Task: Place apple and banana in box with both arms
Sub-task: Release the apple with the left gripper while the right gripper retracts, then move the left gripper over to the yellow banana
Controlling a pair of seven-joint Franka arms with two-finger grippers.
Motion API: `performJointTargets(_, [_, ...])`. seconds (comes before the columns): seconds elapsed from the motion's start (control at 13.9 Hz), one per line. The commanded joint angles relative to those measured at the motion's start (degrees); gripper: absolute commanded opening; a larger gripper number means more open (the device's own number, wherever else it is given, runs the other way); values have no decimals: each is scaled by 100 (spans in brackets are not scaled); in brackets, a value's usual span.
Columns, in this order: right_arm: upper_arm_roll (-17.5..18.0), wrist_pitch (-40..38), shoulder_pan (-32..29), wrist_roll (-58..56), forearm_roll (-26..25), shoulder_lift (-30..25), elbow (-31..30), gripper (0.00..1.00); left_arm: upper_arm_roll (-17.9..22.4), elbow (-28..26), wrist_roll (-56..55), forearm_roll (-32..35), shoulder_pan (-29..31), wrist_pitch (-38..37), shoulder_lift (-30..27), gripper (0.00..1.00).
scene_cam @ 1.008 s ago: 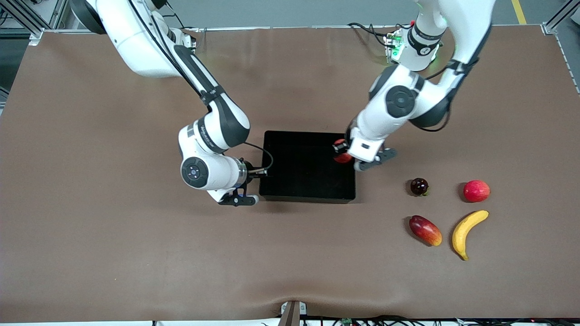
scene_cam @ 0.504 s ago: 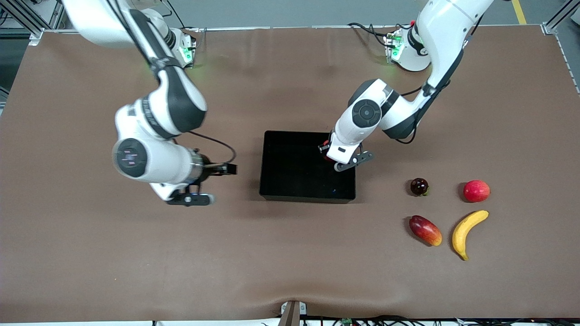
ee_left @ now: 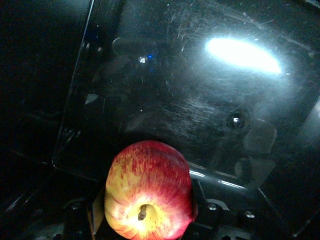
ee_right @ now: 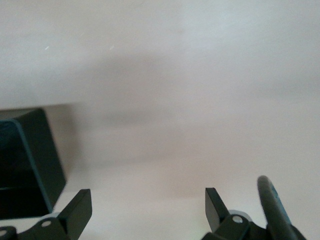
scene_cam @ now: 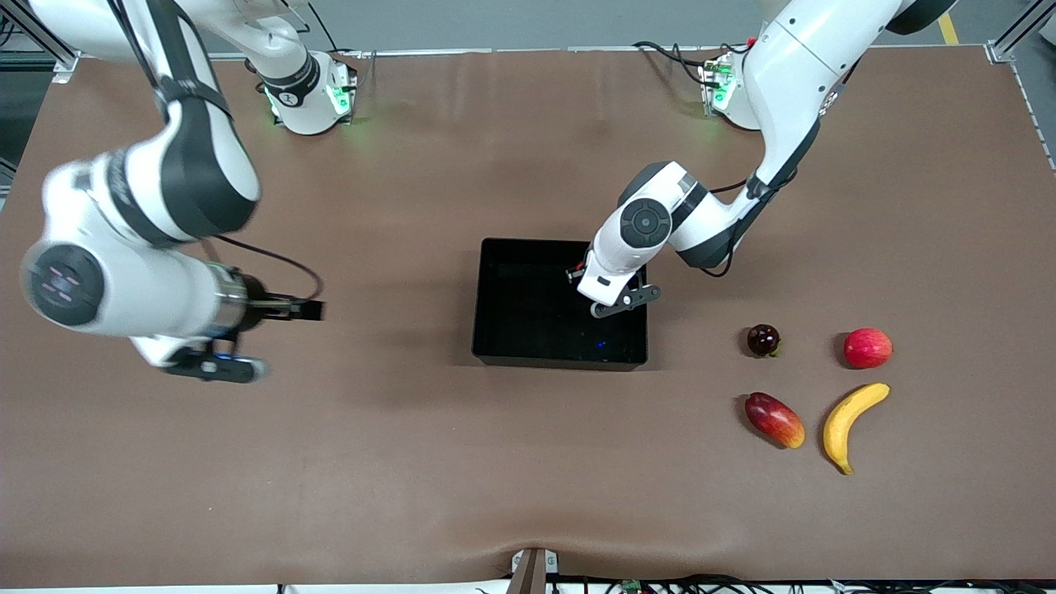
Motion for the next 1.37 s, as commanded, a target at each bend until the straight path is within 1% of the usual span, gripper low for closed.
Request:
performJointTargets(0.0, [52,-201,-123,25,-320,-470,-132,100,25,81,-135,152,-26,-37,51,41])
performJointTargets(0.07, [43,-218,-193,25,-346,-610,-201,100,25,81,-144,152,-26,-89,43,99])
performJointTargets(0.14, [51,-175,-377,-1,-347,-725,-306,100,25,98,-135,222,-26,-211,8,100])
performJointTargets(0.22, [78,-192,-622,-253,-312,-822,-342,100,25,133,-135,344,0,-404,-36,100])
performJointTargets(0.29, [60,-175,-703,-665,-311,-962,-421,100,17,238,-127,450,44,-676,-150,100])
performJointTargets(0.36, [60,-192,-860,-1034,-303,-1094,-491,100,8,369,-100,486,87,-1070,-299,100])
performJointTargets(0.43, [60,-227,-958,-1116,-294,-1269,-631,100,8,588,-74,495,71,-1474,-448,100])
performJointTargets(0.58, [52,17,-1063,-1126,-311,-1761,-1175,100,-27,1132,-56,486,88,-2082,-677,100])
performJointTargets(0.79, [52,790,-1091,-1135,-320,-2692,-2369,100,-1,2160,232,478,123,-3127,-731,100])
performJointTargets(0.86, [60,844,-1082,-1135,-329,-2825,-2521,100,-1,2381,582,486,280,-3400,-748,100])
performJointTargets(1.01, [60,723,-1099,-1275,-329,-2844,-2452,100,8,2410,1783,486,788,-3614,-958,100])
performJointTargets(1.15, [69,503,-1091,-1459,-268,-2792,-2120,100,8,2383,3337,495,1569,-3675,-995,100])
performJointTargets(1.3, [60,502,-1099,-1486,-267,-2757,-2013,100,8,2392,4797,512,2352,-3632,-881,100])
